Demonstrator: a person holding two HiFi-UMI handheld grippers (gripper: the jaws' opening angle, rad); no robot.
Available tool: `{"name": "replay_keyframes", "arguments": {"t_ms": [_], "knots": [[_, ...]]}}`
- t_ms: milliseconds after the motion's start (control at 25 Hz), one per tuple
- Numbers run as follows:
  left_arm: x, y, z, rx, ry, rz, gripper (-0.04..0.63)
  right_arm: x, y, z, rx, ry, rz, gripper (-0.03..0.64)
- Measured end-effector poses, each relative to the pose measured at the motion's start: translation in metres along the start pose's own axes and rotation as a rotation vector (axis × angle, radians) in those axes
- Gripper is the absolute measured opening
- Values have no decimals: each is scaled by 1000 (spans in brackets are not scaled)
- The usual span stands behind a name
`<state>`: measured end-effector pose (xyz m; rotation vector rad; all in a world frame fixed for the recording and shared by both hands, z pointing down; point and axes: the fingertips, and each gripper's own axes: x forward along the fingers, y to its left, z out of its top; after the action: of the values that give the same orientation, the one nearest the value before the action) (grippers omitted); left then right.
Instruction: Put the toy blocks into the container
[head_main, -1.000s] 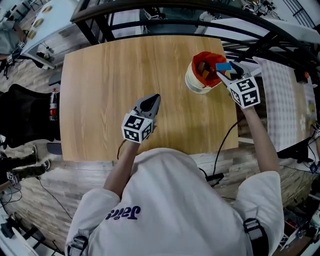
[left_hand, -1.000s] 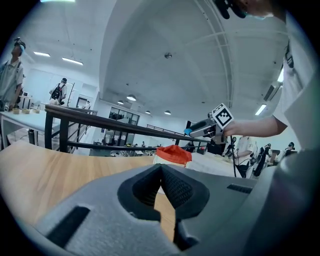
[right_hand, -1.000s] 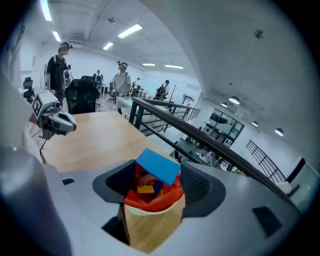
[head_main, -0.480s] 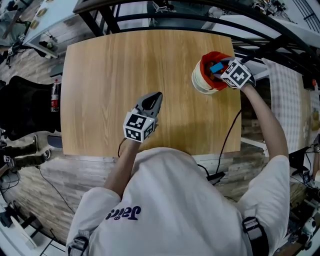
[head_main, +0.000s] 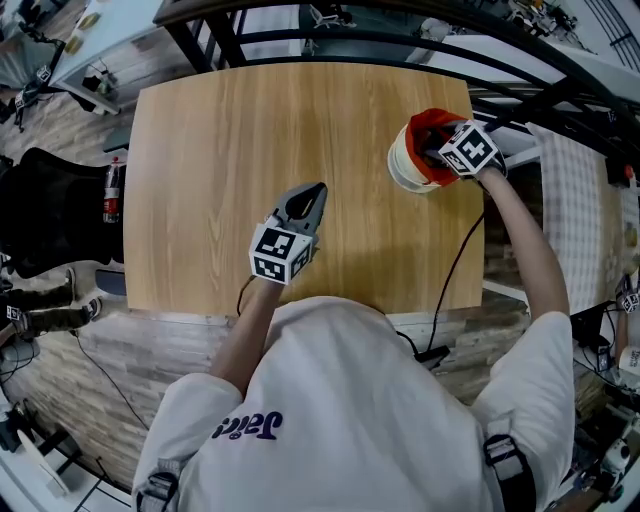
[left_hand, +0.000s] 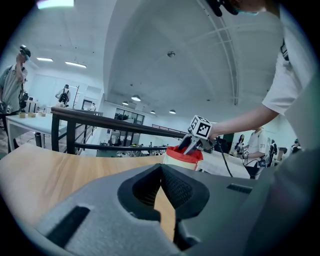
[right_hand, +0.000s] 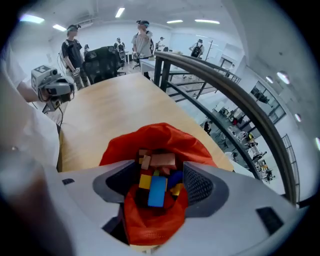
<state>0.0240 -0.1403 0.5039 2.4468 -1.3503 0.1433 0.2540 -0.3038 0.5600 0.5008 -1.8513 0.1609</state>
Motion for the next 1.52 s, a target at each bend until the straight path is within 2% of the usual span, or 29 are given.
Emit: {"name": "replay_keyframes", "arguments": {"t_ms": [160,400,440,520,600,720,960,1120,1280,1520], "knots": [[-9,-2,10,0,-43,9,8,-37,14,20,96,-173,-61,285],[-22,-1,46,18,-135,36,8,-100,57,77,218,-538,-169,281],[-27,0,53,22,-148,47,8,-109,66,85,234,-602,-203,258],[-36,1,66,31,-177,72,8,-126,83,97,268,-719,-281,111],[-46,4,80,40,-208,101,8,-140,101,107,329,-818,-328,109],[-64,9,99,59,-252,146,8,-151,129,122,418,-929,-362,62],[-92,8,108,82,-303,219,8,-157,177,140,499,-1039,-390,17],[-104,-5,104,104,-314,252,8,-161,202,143,492,-1036,-403,15],[-116,-28,95,133,-311,277,8,-174,218,126,508,-1042,-423,14],[-132,-56,82,100,-310,342,8,-199,235,94,465,-1047,-445,14]]}}
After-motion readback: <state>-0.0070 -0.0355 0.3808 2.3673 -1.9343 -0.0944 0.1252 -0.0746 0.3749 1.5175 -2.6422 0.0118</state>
